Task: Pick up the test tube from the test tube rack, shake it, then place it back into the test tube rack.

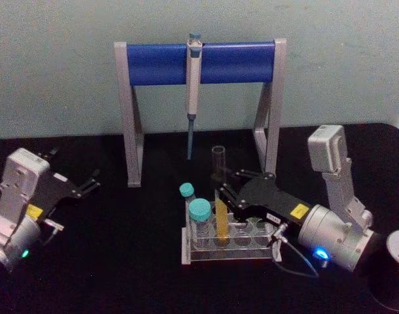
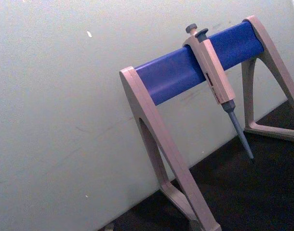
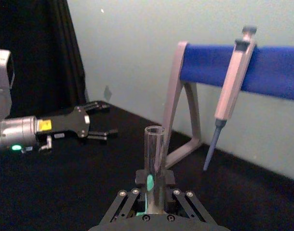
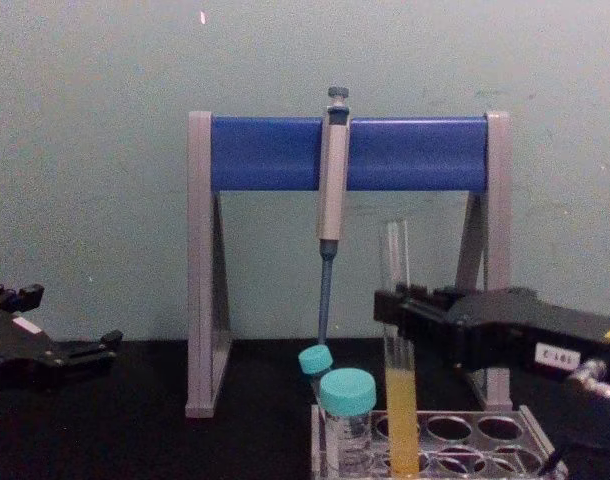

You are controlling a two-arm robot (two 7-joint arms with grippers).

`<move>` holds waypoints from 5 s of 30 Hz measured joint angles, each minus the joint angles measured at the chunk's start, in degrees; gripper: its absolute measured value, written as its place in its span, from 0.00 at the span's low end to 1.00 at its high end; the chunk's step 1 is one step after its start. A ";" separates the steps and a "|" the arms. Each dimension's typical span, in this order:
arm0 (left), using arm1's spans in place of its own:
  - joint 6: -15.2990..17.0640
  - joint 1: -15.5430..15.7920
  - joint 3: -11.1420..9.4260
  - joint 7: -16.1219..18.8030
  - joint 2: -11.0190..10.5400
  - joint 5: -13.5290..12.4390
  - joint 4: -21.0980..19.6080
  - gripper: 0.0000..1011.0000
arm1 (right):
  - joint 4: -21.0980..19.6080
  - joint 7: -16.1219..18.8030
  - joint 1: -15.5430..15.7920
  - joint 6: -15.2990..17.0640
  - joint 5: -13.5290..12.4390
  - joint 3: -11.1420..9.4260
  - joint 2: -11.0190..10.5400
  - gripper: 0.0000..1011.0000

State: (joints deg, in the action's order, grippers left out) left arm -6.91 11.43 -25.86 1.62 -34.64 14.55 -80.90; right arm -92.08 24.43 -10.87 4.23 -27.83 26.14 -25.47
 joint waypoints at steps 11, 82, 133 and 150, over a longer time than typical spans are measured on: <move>0.00 0.00 0.00 0.00 0.00 0.00 0.00 0.99 | -5.48 -0.02 1.75 -3.90 0.41 -3.27 -0.73 0.21; 0.00 0.00 0.00 0.00 0.00 0.00 0.00 0.99 | -1.21 -2.28 -4.30 -1.65 3.37 -5.32 2.43 0.21; 0.00 0.00 0.00 0.00 0.00 0.00 0.00 0.99 | 0.39 -2.99 -4.53 -1.54 2.75 -5.44 3.30 0.21; 0.00 0.00 0.00 0.00 0.00 0.00 0.00 0.99 | -2.61 -4.02 -1.83 -0.72 3.34 -8.22 1.21 0.21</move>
State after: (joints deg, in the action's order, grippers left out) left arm -6.91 11.43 -25.86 1.62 -34.65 14.55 -80.90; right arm -94.69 20.41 -12.70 3.51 -24.49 17.92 -24.27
